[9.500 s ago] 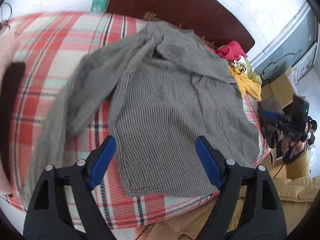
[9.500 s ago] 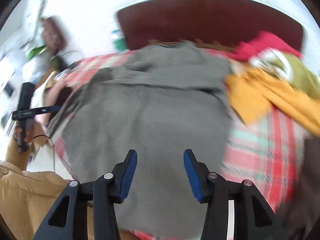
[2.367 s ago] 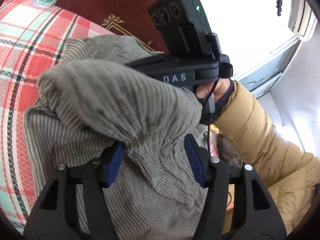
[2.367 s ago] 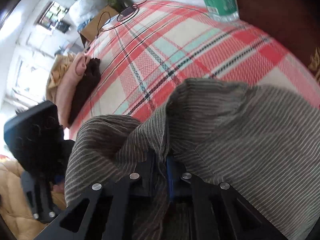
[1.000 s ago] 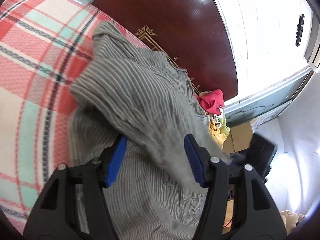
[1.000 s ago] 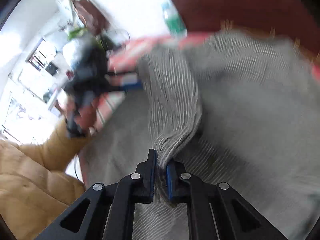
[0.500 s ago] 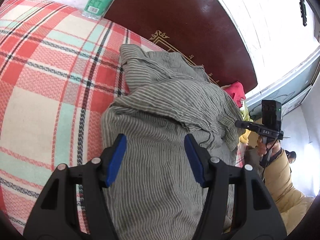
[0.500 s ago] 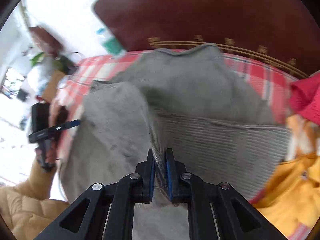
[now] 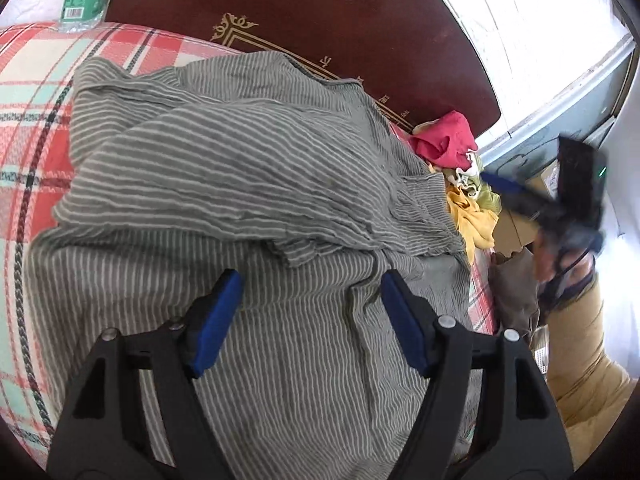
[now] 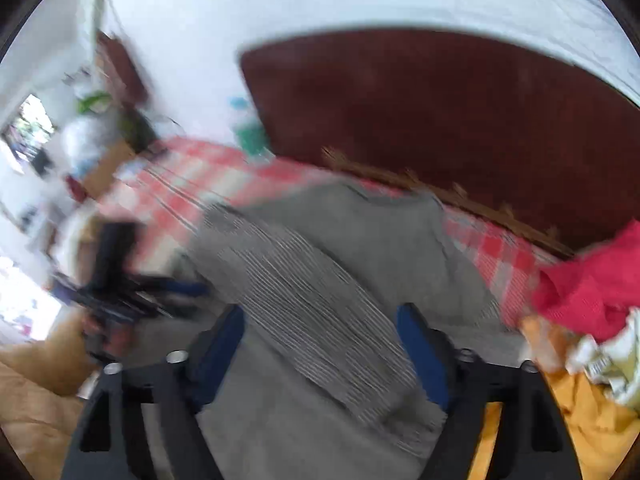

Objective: Fold clothes

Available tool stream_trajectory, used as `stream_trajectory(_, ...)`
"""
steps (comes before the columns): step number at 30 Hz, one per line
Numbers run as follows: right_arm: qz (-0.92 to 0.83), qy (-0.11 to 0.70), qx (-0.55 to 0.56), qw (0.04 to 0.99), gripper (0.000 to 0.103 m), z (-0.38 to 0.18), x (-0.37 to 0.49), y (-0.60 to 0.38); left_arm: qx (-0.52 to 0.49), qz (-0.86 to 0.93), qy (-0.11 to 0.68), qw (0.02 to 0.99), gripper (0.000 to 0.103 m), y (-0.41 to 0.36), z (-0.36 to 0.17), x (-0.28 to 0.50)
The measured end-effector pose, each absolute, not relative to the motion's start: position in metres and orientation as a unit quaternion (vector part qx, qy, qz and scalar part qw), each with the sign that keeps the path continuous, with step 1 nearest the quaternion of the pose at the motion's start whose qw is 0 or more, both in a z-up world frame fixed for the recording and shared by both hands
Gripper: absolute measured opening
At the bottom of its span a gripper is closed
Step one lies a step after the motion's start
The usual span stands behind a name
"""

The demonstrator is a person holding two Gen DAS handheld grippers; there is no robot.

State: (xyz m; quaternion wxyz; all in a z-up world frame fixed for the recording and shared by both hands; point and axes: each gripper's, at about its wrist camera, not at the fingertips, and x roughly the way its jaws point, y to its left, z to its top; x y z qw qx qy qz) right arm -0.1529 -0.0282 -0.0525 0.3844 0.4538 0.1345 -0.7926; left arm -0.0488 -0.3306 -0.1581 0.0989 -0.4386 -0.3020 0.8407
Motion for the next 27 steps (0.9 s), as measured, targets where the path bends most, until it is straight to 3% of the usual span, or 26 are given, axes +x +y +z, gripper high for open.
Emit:
stream_trajectory(2, -0.795, 0.116, 0.483, 0.350, 0.082, -0.087, -0.158, -0.010, -0.440, 0.841, -0.300, 0.095, 0.073, -0.333, -0.157, -0.046)
stream_trajectory(5, -0.769, -0.024, 0.541, 0.339, 0.082, -0.134, -0.172, 0.023, -0.443, 0.840, -0.300, 0.092, 0.073, -0.335, -0.158, -0.046)
stream_trajectory(7, -0.761, -0.051, 0.541, 0.353, 0.080, -0.145, -0.174, 0.021, -0.450, 0.838, -0.297, 0.088, 0.073, -0.334, -0.160, -0.049)
stream_trajectory(8, -0.759, -0.058, 0.539, 0.361, 0.070, -0.148, -0.174, 0.019, -0.453, 0.836, -0.296, 0.088, 0.073, -0.332, -0.162, -0.052)
stream_trajectory(10, -0.753, -0.066, 0.531, 0.382, 0.034, -0.151, -0.173, 0.012, -0.460, 0.832, -0.296, 0.090, 0.073, -0.329, -0.166, -0.058)
stream_trajectory(11, -0.752, -0.064, 0.525, 0.392, 0.011, -0.147, -0.174, 0.008, -0.459, 0.834, -0.294, 0.088, 0.073, -0.327, -0.167, -0.060)
stream_trajectory(13, -0.759, -0.065, 0.504, 0.406, 0.011, -0.129, -0.173, 0.007, -0.456, 0.838, -0.288, 0.082, 0.071, -0.324, -0.165, -0.065)
stream_trajectory(15, -0.766, -0.073, 0.479, 0.422, 0.011, -0.107, -0.171, 0.007, -0.450, 0.845, -0.279, 0.075, 0.057, -0.322, -0.161, -0.070)
stream_trajectory(16, -0.769, -0.083, 0.465, 0.431, 0.011, -0.094, -0.171, 0.009, -0.452, 0.848, -0.267, 0.069, 0.034, -0.319, -0.159, -0.073)
stream_trajectory(17, -0.772, -0.091, 0.451, 0.440, 0.011, -0.081, -0.171, 0.012, -0.454, 0.851, -0.256, 0.063, 0.021, -0.316, -0.157, -0.076)
stream_trajectory(22, -0.775, -0.120, 0.406, 0.469, 0.011, -0.027, -0.169, 0.017, -0.441, 0.861, -0.248, 0.047, 0.015, -0.315, -0.148, -0.080)
stream_trajectory(27, -0.770, -0.109, 0.409, 0.477, 0.011, -0.023, -0.160, 0.012, -0.430, 0.867, -0.250, 0.019, 0.015, -0.324, -0.143, -0.075)
